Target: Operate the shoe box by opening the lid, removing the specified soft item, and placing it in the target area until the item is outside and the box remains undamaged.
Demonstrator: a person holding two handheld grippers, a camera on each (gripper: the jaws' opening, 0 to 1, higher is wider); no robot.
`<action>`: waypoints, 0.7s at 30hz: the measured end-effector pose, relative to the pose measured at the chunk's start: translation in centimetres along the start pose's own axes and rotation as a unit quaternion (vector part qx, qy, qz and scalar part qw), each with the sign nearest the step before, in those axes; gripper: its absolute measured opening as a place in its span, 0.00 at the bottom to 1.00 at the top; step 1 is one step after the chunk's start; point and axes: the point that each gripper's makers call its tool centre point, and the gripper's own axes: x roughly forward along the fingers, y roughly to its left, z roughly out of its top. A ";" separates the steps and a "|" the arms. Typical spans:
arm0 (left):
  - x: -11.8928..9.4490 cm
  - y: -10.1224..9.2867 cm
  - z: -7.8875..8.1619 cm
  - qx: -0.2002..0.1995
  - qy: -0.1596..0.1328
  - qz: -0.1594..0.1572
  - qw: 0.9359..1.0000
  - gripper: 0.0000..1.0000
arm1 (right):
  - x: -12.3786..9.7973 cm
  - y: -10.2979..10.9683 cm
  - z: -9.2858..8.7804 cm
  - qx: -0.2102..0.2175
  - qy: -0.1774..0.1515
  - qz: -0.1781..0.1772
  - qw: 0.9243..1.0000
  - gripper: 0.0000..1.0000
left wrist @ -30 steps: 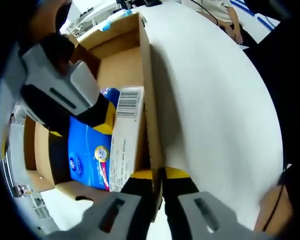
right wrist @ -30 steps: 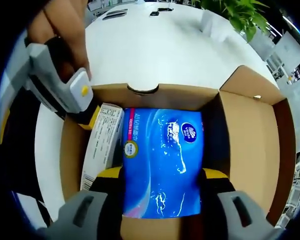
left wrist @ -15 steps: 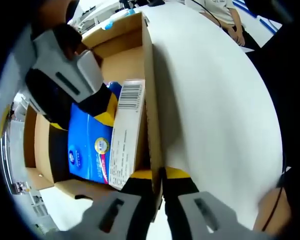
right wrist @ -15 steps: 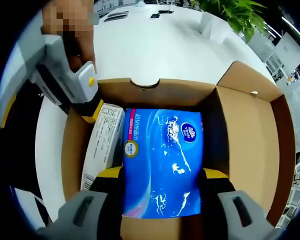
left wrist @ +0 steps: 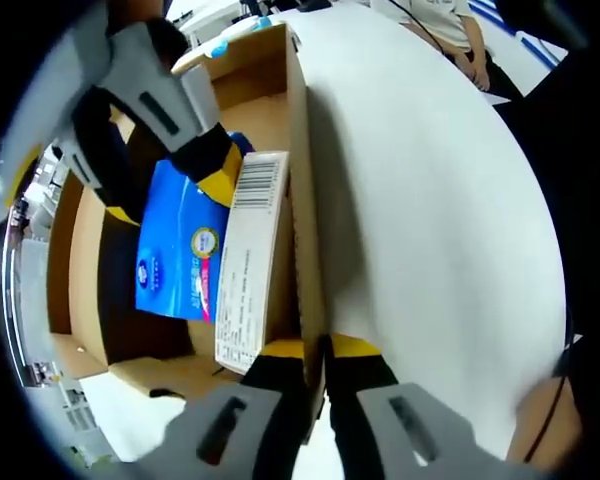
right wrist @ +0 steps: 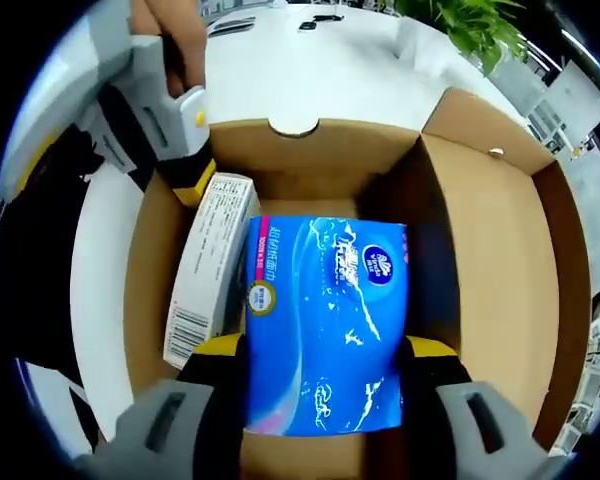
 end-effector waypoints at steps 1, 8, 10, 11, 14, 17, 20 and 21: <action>0.0 0.0 0.0 0.000 -0.001 0.000 1.000 0.04 | -0.1 0.0 -0.3 0.003 0.001 0.001 1.000 0.63; 0.0 0.1 0.0 0.001 -0.002 -0.001 1.000 0.04 | -0.7 0.2 -2.6 0.018 0.013 -0.002 1.000 0.63; 0.0 0.1 0.0 0.001 -0.001 -0.001 1.000 0.04 | -0.9 0.4 -3.1 0.021 0.012 -0.003 1.000 0.63; 0.0 0.1 0.0 0.001 -0.001 -0.001 1.000 0.04 | -1.0 0.6 -3.3 0.023 0.013 -0.004 1.000 0.63; 0.0 0.0 0.0 0.001 -0.001 0.000 1.000 0.04 | -1.2 0.9 -4.0 0.026 0.018 -0.005 0.999 0.64; 0.0 -0.1 0.0 0.004 -0.002 0.000 1.000 0.04 | -1.4 1.2 -5.0 0.031 0.023 -0.006 0.999 0.64; 0.0 -0.2 0.0 0.003 -0.002 -0.001 1.000 0.04 | -1.6 1.4 -5.7 0.035 0.024 -0.008 0.999 0.64; 0.0 -0.2 0.0 0.003 -0.001 -0.001 1.000 0.04 | -1.6 1.4 -5.9 0.036 0.025 -0.008 0.999 0.64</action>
